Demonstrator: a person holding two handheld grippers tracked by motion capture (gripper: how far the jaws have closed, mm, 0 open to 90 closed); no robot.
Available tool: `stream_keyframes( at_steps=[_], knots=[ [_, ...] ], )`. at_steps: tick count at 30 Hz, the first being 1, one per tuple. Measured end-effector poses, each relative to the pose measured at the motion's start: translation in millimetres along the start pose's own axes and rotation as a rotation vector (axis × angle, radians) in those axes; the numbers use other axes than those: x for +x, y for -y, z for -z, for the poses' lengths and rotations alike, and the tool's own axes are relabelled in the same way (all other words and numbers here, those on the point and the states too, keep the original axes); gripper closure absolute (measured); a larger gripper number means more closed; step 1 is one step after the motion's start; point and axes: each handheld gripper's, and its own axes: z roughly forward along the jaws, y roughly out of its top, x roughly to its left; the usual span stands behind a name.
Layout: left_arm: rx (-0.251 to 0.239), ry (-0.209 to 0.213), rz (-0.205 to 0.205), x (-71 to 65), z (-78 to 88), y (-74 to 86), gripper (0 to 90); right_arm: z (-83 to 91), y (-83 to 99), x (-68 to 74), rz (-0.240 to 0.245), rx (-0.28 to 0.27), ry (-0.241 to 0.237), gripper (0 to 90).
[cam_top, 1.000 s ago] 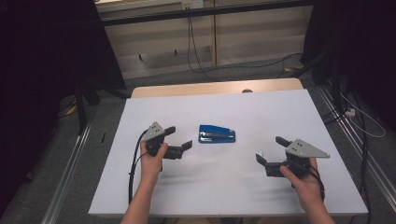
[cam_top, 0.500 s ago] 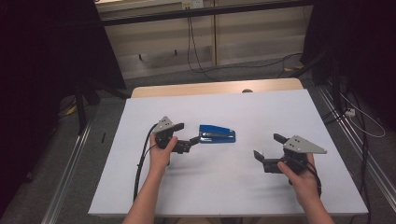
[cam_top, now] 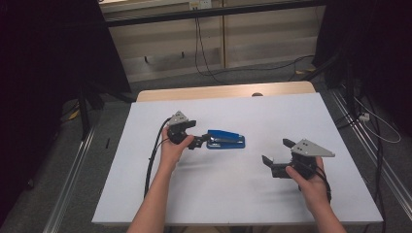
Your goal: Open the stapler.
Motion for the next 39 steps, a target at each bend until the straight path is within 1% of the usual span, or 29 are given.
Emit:
stream_keyframes(
  at_steps=[2, 3, 4, 6, 7, 8, 9, 10, 11, 12, 14, 15, 16, 17, 18, 19, 21, 22, 24, 25, 26, 27, 28, 33, 34, 35, 37, 38, 39],
  knots=[
    [-0.002, 0.026, 0.007, 1.1, -4.3, 2.4, 9.2, -3.5, -1.1, 0.4, -0.006, 0.003, -0.006, 4.2],
    [0.016, 0.034, -0.004, 1.5, -5.9, 3.5, 9.2, -5.8, -1.9, 0.6, -0.009, 0.004, -0.006, 4.2],
    [0.030, 0.031, -0.019, 1.0, -7.6, 4.8, 9.4, -8.1, -2.9, 0.9, -0.006, 0.008, -0.008, 4.2],
    [0.058, 0.039, -0.053, 0.0, -10.0, 6.7, 11.9, -12.7, -5.4, 2.0, 0.001, 0.013, -0.013, 4.3],
    [0.072, 0.049, -0.058, -0.5, -11.1, 7.6, 11.9, -12.7, -5.4, 2.0, 0.001, 0.013, -0.013, 4.3],
    [0.078, 0.050, -0.068, -0.6, -11.8, 8.0, 13.3, -14.7, -6.8, 2.6, 0.000, 0.012, -0.016, 4.4],
    [0.080, 0.054, -0.074, -0.9, -12.3, 8.4, 20.7, -19.0, -9.6, 3.4, 0.005, 0.006, -0.020, 4.4],
    [0.085, 0.054, -0.084, -0.9, -13.5, 7.9, 21.9, -21.1, -10.8, 3.9, 0.007, 0.006, -0.022, 4.4],
    [0.085, 0.054, -0.084, -0.9, -13.5, 7.9, 22.4, -23.2, -11.6, 4.3, 0.009, 0.006, -0.023, 4.4],
    [0.087, 0.062, -0.090, -0.8, -13.9, 7.4, 24.5, -25.3, -12.3, 4.8, 0.008, 0.009, -0.025, 4.5],
    [0.087, 0.063, -0.098, -0.9, -14.5, 6.8, 30.6, -29.1, -13.0, 6.0, 0.011, 0.017, -0.027, 4.5],
    [0.093, 0.066, -0.102, -0.8, -14.7, 6.7, 32.0, -30.8, -13.5, 6.7, 0.012, 0.020, -0.029, 4.6],
    [0.097, 0.075, -0.094, -1.2, -16.9, 7.3, 33.4, -32.3, -14.0, 7.6, 0.011, 0.022, -0.033, 4.5],
    [0.097, 0.075, -0.094, -1.2, -16.9, 7.3, 35.1, -33.7, -14.6, 8.3, 0.013, 0.024, -0.032, 4.5],
    [0.107, 0.069, -0.086, -1.4, -18.2, 7.8, 35.8, -35.3, -15.2, 8.8, 0.016, 0.025, -0.033, 4.6],
    [0.116, 0.067, -0.088, -0.9, -19.4, 8.3, 35.8, -35.3, -15.2, 8.8, 0.016, 0.025, -0.033, 4.6],
    [0.111, 0.083, -0.077, -1.2, -22.1, 10.0, 39.6, -40.2, -16.2, 9.8, 0.014, 0.029, -0.032, 4.6],
    [0.111, 0.090, -0.072, -1.4, -23.8, 10.9, 39.6, -40.2, -16.2, 9.8, 0.014, 0.029, -0.032, 4.6],
    [0.119, 0.103, -0.072, -1.6, -26.3, 12.4, 43.0, -43.7, -16.1, 10.8, 0.010, 0.035, -0.030, 4.7],
    [0.123, 0.118, -0.077, -1.2, -27.7, 12.8, 45.0, -47.2, -15.7, 12.0, 0.003, 0.037, -0.033, 4.8],
    [0.123, 0.118, -0.077, -1.2, -27.7, 12.8, 47.0, -47.2, -15.7, 12.0, 0.003, 0.037, -0.033, 4.8],
    [0.116, 0.132, -0.069, -2.0, -28.1, 12.9, 47.0, -49.0, -15.5, 12.5, 0.005, 0.039, -0.033, 4.8],
    [0.110, 0.146, -0.075, -1.1, -27.7, 12.1, 51.3, -52.5, -15.2, 13.8, 0.010, 0.044, -0.035, 4.9],
    [0.114, 0.157, -0.074, 0.0, -27.0, 11.4, 53.5, -59.8, -16.6, 17.0, 0.011, 0.054, -0.036, 4.9],
    [0.113, 0.160, -0.068, 0.6, -25.7, 10.7, 54.0, -61.3, -17.1, 18.0, 0.010, 0.054, -0.035, 5.0],
    [0.101, 0.165, -0.059, 0.9, -24.7, 10.1, 54.0, -61.3, -17.1, 18.0, 0.010, 0.054, -0.035, 5.0],
    [0.093, 0.161, -0.069, 1.0, -21.8, 7.2, 55.3, -63.8, -17.7, 20.2, 0.012, 0.042, -0.026, 4.1],
    [0.098, 0.156, -0.071, -0.7, -21.1, 5.0, 55.9, -67.0, -18.3, 22.7, 0.009, 0.019, -0.014, 1.5],
    [0.098, 0.156, -0.071, -0.7, -21.1, 5.0, 55.9, -67.0, -18.3, 22.7, 0.009, 0.019, -0.014, 1.5]
  ],
)
